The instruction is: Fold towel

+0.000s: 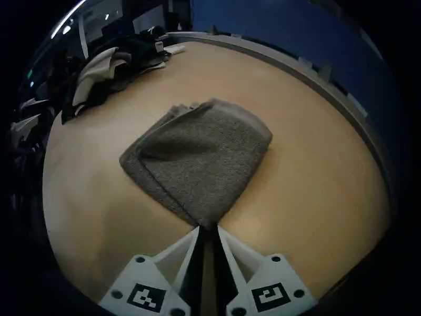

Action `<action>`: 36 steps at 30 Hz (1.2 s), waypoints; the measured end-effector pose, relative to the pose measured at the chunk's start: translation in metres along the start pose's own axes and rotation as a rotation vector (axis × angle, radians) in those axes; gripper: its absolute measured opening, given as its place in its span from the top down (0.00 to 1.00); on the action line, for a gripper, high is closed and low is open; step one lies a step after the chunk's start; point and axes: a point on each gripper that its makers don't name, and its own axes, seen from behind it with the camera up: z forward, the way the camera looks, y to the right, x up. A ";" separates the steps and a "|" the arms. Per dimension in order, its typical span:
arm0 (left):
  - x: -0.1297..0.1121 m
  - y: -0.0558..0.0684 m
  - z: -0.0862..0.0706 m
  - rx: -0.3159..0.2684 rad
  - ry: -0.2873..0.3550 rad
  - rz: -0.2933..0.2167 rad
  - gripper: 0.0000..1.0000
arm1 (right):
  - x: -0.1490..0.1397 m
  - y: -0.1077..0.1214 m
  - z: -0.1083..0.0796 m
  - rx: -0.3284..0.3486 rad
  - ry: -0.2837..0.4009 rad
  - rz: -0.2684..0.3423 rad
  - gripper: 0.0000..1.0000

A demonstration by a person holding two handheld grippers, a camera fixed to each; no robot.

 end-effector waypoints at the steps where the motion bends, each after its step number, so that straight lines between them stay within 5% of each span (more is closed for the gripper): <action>1: 0.000 0.000 0.000 0.000 0.000 0.000 0.07 | 0.000 0.000 0.000 -0.001 0.001 0.002 0.94; 15: 0.002 0.000 0.000 0.001 0.003 0.000 0.07 | 0.011 -0.002 -0.011 -0.013 0.034 0.007 0.98; 36: 0.025 0.008 -0.007 -0.019 0.054 0.000 0.07 | 0.147 -0.013 -0.123 -0.032 0.293 -0.047 0.99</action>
